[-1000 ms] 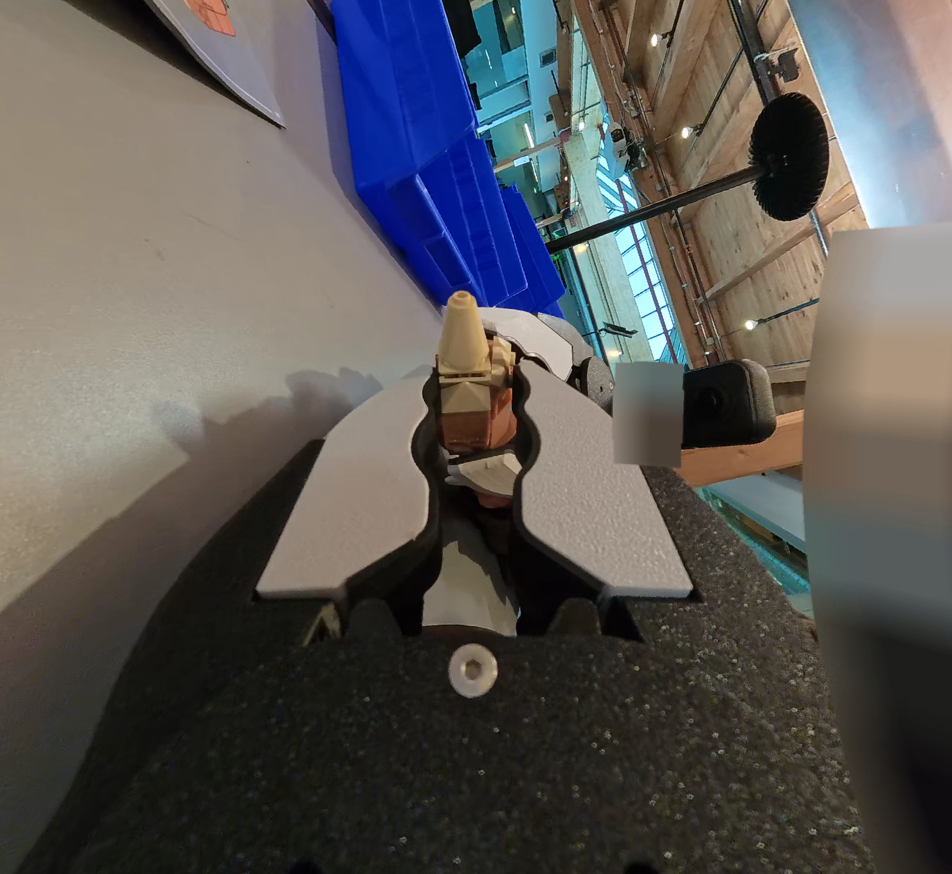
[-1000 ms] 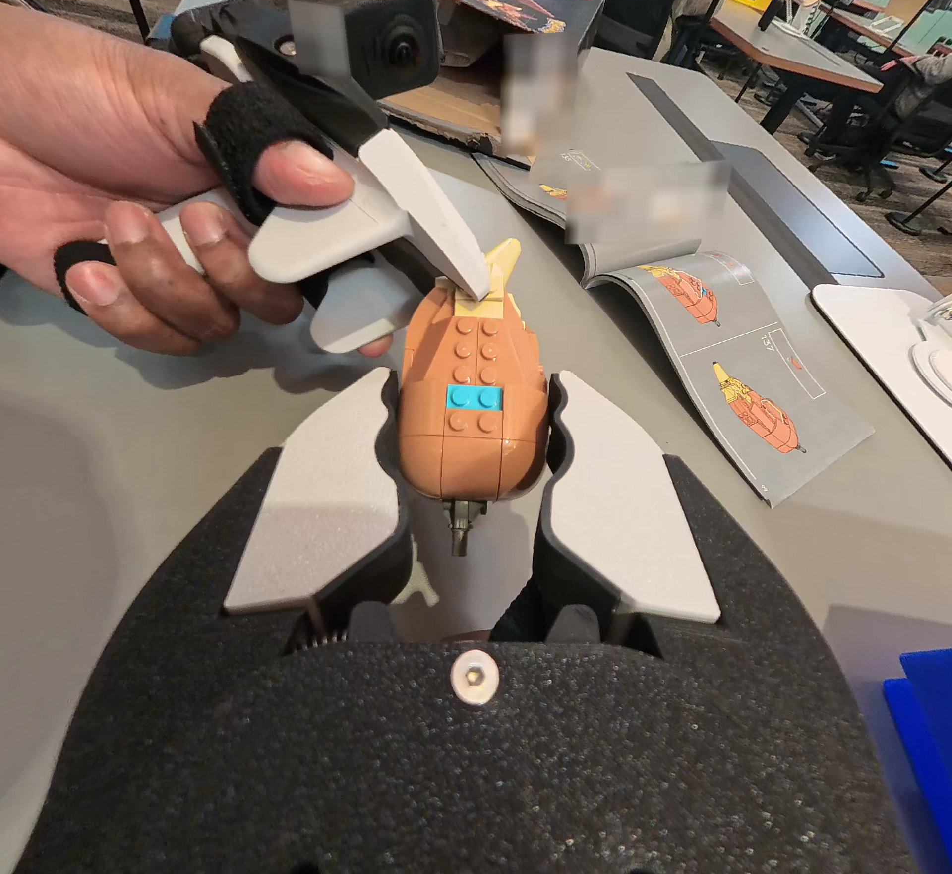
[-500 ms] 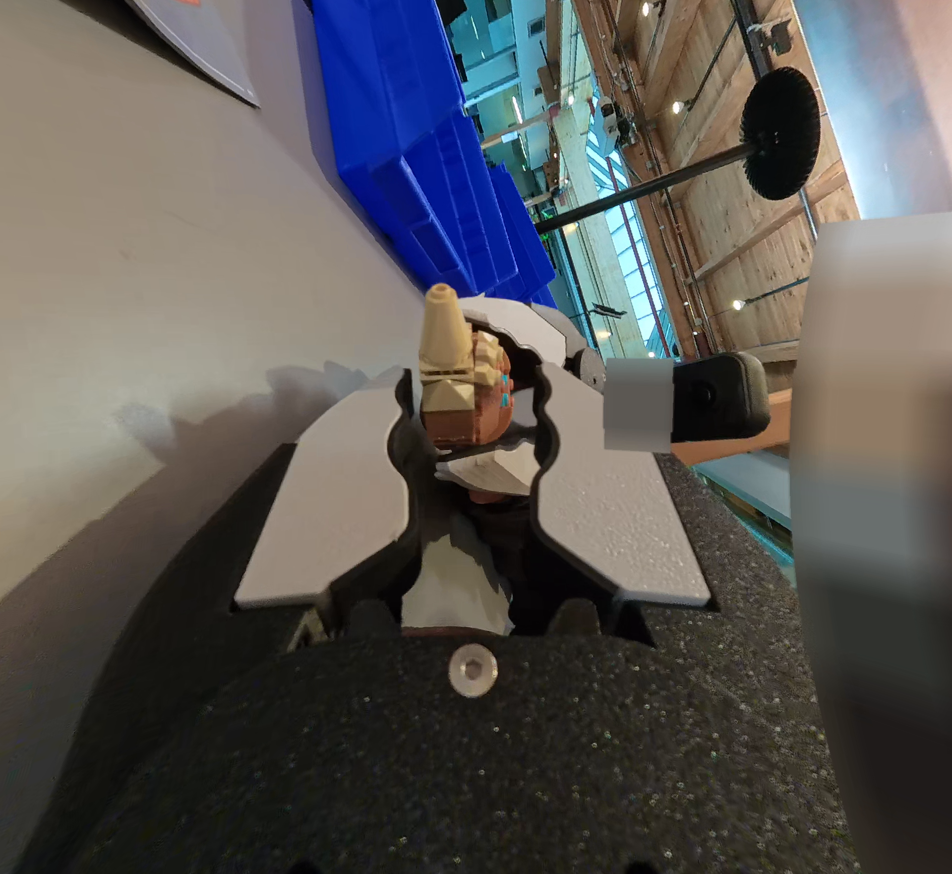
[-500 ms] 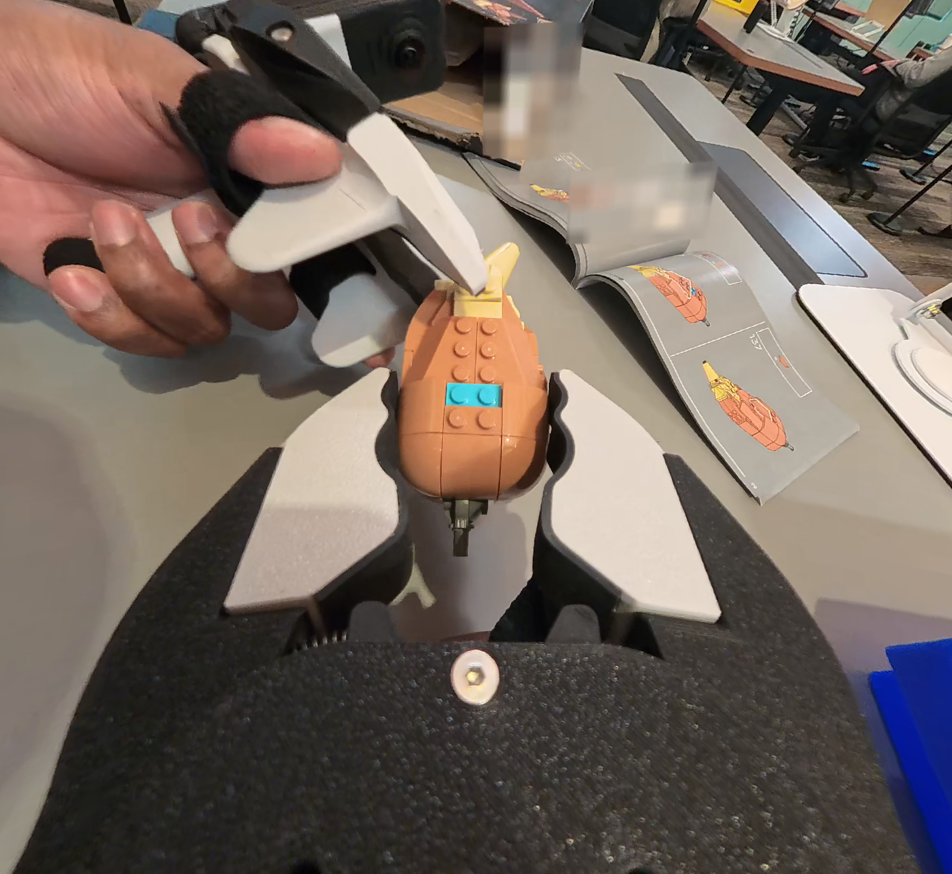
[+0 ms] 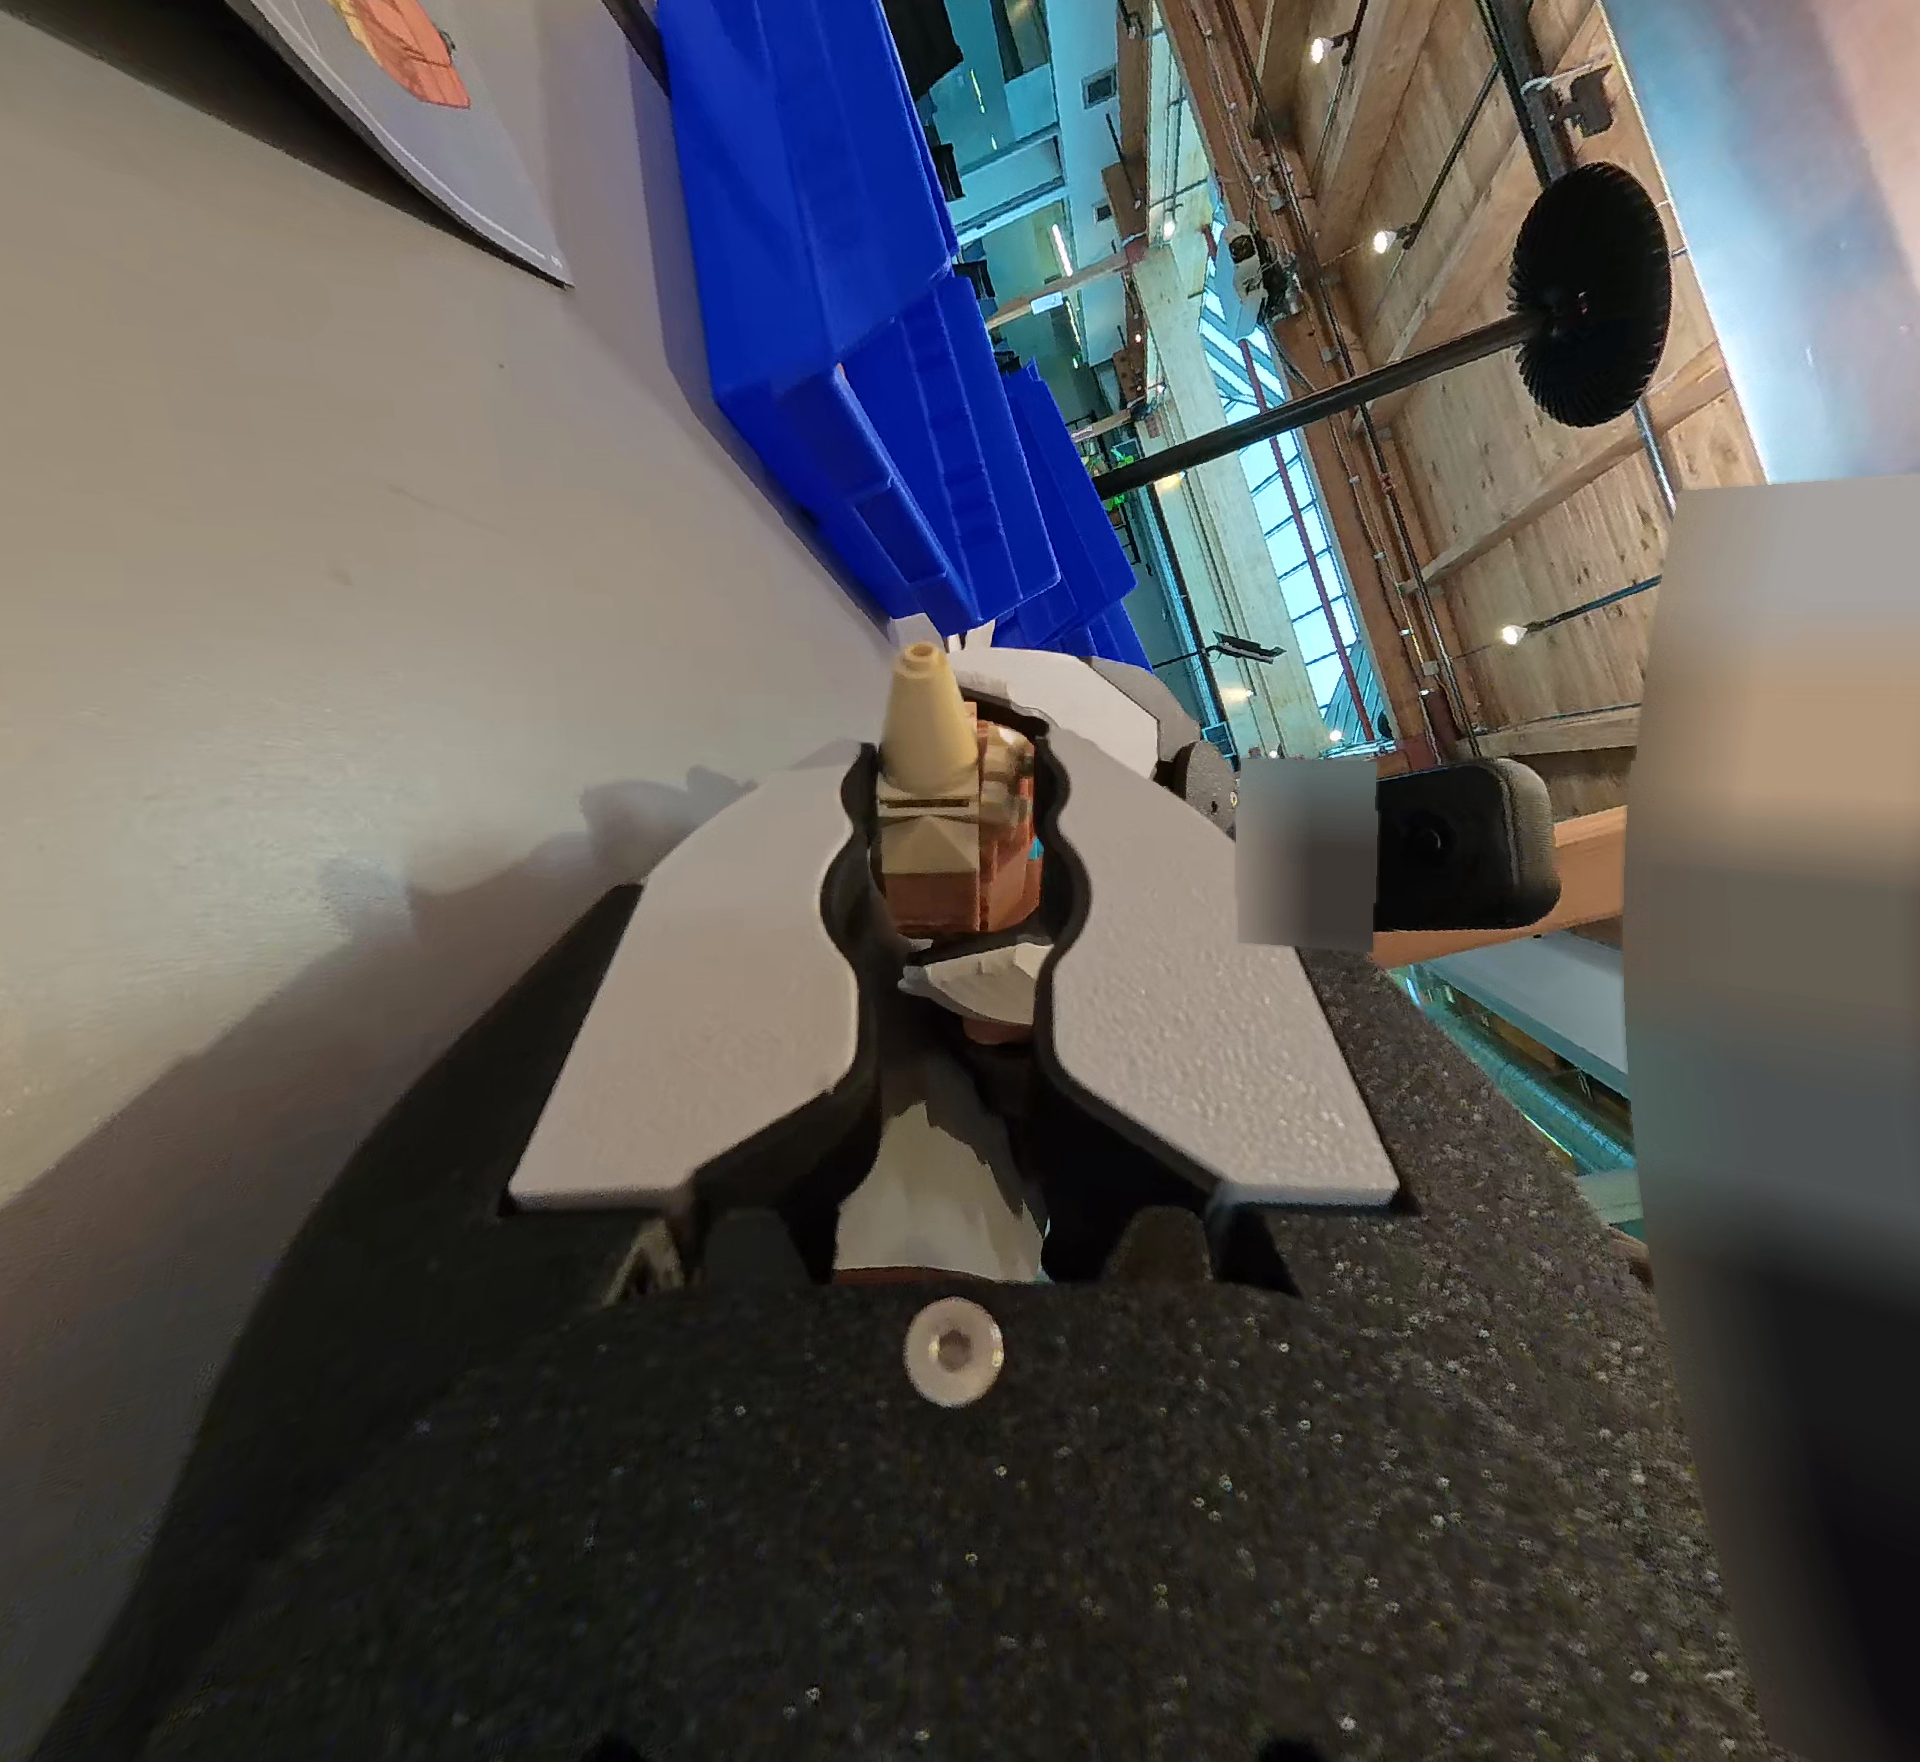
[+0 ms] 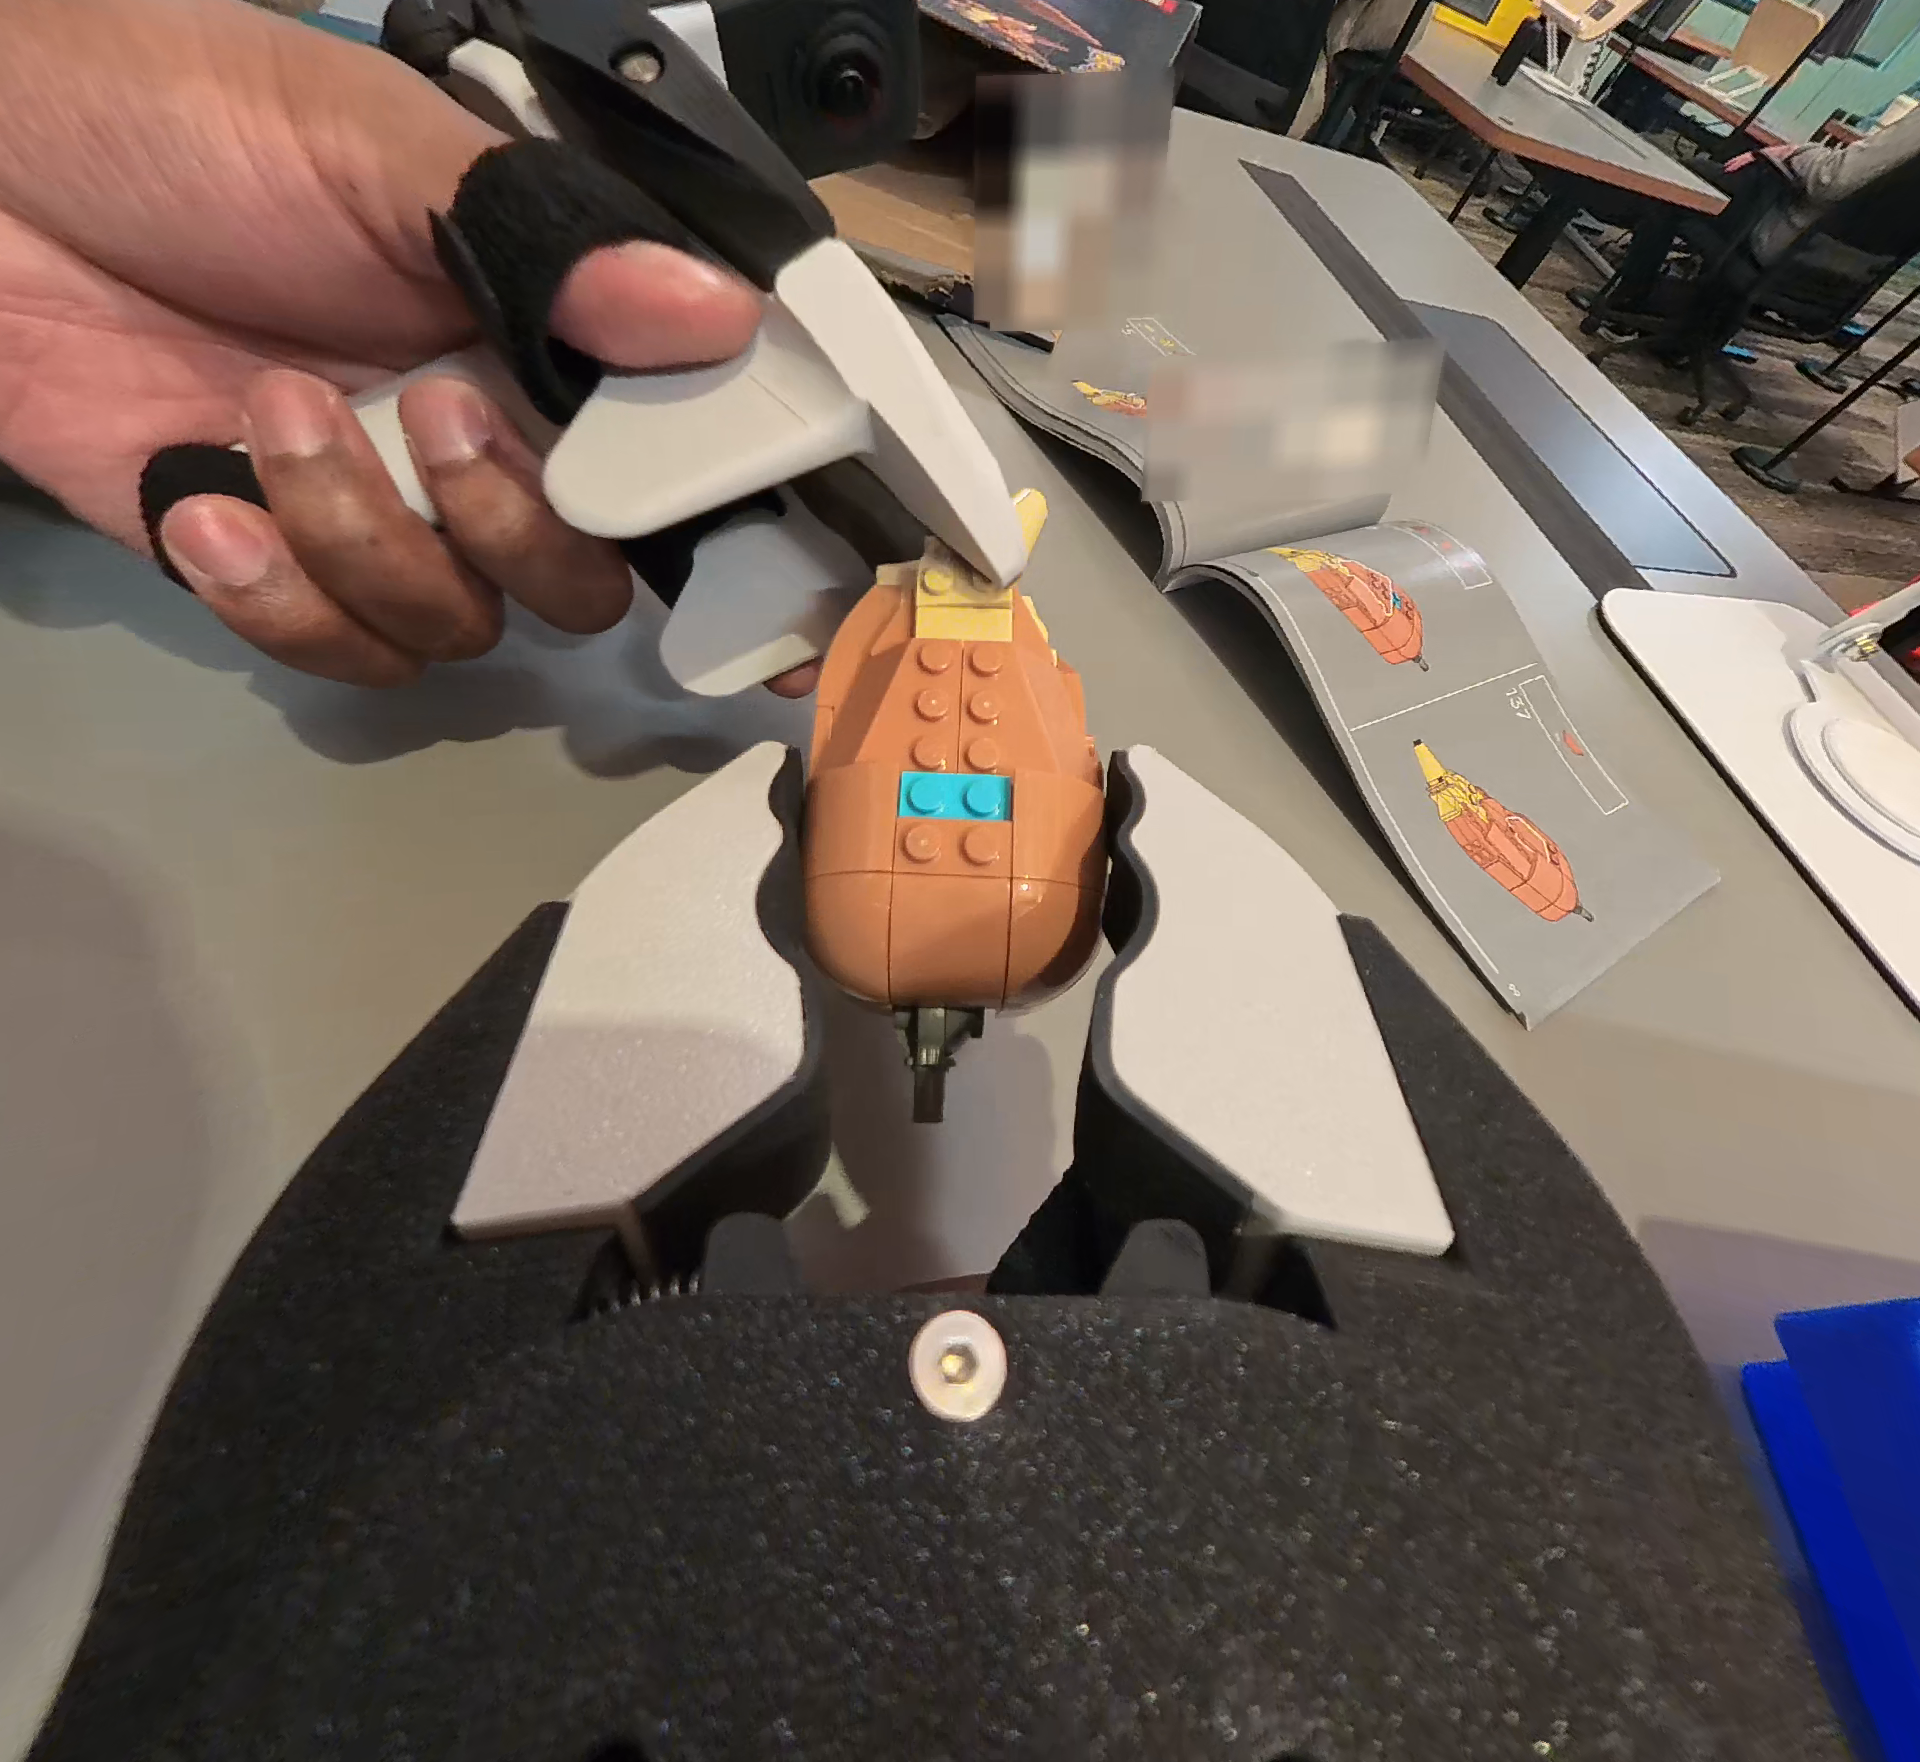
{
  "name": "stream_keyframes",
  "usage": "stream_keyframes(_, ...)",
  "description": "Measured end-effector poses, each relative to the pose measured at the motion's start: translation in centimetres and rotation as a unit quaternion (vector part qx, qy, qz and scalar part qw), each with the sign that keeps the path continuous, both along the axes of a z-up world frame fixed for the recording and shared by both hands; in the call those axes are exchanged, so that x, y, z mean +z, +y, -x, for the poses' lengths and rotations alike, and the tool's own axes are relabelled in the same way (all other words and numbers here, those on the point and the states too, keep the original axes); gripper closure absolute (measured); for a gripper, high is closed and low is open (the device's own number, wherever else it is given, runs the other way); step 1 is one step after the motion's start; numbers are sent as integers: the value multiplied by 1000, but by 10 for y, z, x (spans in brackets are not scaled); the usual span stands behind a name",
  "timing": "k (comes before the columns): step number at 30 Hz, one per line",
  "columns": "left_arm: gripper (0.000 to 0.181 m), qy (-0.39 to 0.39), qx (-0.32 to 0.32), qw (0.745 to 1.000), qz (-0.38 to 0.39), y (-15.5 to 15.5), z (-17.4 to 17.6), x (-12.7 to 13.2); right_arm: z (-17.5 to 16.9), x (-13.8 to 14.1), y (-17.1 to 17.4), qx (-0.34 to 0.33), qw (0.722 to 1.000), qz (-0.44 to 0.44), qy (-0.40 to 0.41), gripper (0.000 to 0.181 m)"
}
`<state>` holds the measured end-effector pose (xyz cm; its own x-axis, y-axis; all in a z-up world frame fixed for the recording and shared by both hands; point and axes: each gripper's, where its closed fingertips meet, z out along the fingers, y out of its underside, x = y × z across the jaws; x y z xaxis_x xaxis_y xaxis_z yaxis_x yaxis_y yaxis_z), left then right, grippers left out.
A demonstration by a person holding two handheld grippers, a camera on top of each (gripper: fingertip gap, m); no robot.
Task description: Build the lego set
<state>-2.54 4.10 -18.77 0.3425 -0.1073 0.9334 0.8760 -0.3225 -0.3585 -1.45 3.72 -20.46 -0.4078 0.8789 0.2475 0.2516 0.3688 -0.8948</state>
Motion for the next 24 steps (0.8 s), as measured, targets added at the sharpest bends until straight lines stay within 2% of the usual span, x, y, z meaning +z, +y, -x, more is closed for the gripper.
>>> stream_keyframes(24,155,59,14,998,-24,1,0,-1,0,-1,1,-7,1000,-5,0,126)
